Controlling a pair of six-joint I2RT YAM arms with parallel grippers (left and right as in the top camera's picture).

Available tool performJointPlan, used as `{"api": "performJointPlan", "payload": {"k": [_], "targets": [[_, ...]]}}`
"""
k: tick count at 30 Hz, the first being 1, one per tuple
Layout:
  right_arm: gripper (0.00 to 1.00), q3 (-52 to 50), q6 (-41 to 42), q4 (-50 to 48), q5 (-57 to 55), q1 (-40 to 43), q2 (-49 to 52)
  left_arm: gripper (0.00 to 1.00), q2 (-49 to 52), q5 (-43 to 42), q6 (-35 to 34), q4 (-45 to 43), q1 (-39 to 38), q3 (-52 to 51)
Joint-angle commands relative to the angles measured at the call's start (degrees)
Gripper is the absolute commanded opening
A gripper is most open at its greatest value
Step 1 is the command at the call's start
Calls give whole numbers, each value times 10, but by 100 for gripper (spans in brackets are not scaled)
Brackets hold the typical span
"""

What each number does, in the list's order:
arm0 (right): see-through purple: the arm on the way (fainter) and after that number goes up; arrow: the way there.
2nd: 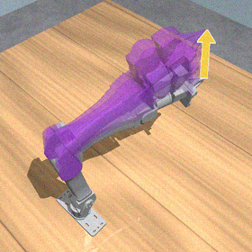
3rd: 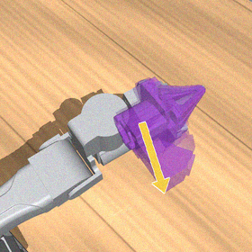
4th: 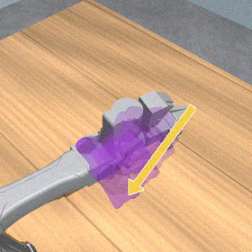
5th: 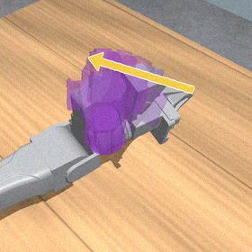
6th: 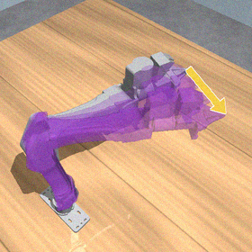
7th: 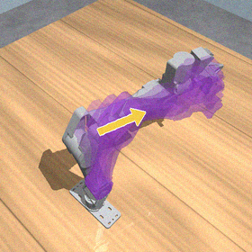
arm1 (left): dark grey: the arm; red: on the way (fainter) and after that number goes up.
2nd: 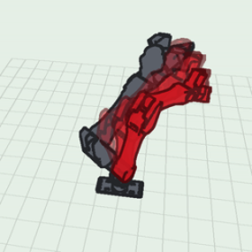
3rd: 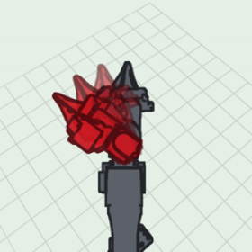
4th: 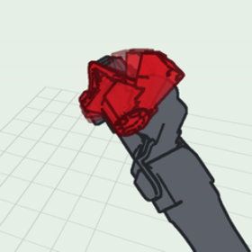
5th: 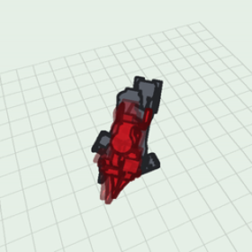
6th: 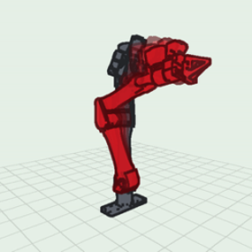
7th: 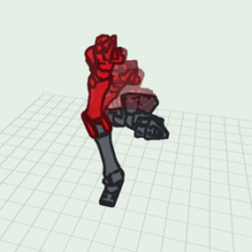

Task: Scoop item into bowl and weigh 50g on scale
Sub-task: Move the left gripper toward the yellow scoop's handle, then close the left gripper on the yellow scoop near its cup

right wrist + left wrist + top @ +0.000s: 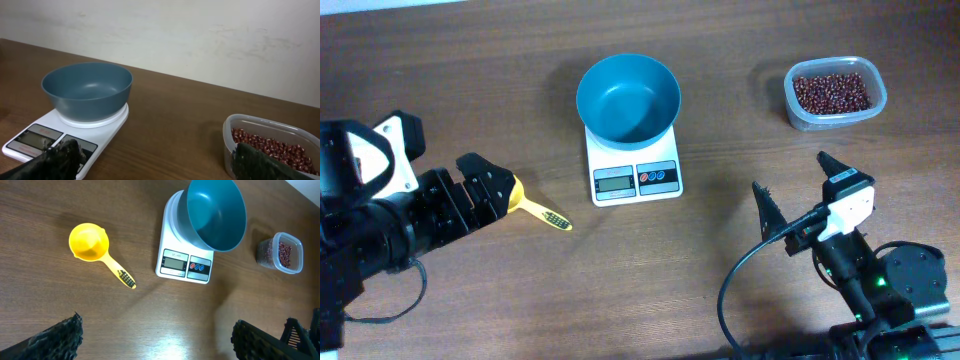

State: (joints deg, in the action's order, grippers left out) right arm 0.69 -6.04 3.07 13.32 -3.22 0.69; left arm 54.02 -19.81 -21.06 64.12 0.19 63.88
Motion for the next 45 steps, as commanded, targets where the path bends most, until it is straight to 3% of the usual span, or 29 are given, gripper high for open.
{"api": "performJointPlan", "payload": {"k": [1,11,15,24,32,37,45], "targets": [[99,-4,1,2,1,-5,-3,99,2,7,-8,2,3,10],[99,-4,1,2,1,-5,-3,100,14,16,-43,2,3,10],[99,-4,1,2,1,-5,-3,98,38,77,-142,14,3,10],[99,-4,1,2,1,-5,-3,93,132,124,-144,50,3,9],[99,-4,1,2,1,-5,-3,92,177,161,-250,36,3,7],[99,-4,1,2,1,-5,-3,86,184,197,-304,33,3,-14],[99,-4,1,2,1,-5,-3,84,211,231,-306,-10,3,-89]]}}
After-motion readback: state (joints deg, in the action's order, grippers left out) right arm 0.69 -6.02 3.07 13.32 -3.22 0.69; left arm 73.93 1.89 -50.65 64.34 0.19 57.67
